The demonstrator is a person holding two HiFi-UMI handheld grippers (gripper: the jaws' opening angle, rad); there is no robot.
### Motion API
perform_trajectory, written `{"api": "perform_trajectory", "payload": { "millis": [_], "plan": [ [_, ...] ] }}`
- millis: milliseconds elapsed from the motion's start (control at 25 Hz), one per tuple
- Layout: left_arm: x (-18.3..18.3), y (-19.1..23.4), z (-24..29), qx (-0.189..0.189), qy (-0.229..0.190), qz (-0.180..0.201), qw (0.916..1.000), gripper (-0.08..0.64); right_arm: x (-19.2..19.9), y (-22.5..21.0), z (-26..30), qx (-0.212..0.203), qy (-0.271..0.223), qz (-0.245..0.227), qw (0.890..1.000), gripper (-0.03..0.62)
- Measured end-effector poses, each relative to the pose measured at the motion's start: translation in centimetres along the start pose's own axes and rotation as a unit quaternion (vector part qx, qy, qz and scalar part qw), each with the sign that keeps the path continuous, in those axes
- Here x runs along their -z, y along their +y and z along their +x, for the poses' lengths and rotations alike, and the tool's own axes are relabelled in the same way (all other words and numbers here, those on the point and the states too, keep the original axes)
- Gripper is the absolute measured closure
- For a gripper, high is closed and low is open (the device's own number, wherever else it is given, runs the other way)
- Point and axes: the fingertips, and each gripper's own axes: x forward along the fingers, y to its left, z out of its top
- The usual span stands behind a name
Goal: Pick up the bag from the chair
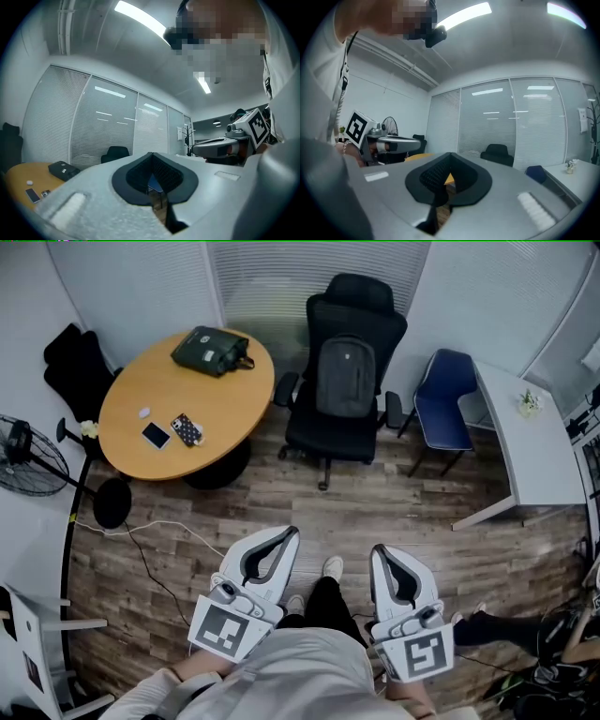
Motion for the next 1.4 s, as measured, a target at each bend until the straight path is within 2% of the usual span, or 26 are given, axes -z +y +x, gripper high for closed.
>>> {"api": "perform_trajectory", "payload": {
  "millis": [800,1400],
  "plan": [
    [0.3,3.1,14.3,-0.008,-0.003,0.008,0.9999,0.560,1.7,-12.1,8.1,-0.027,0.000,0.018,0.999,0.589],
    [0.6,5.0,25.5,-0.013,-0.002,0.005,0.9999,0.558,3.1,-21.9,13.7,-0.036,0.010,0.011,0.999,0.589]
  ]
}}
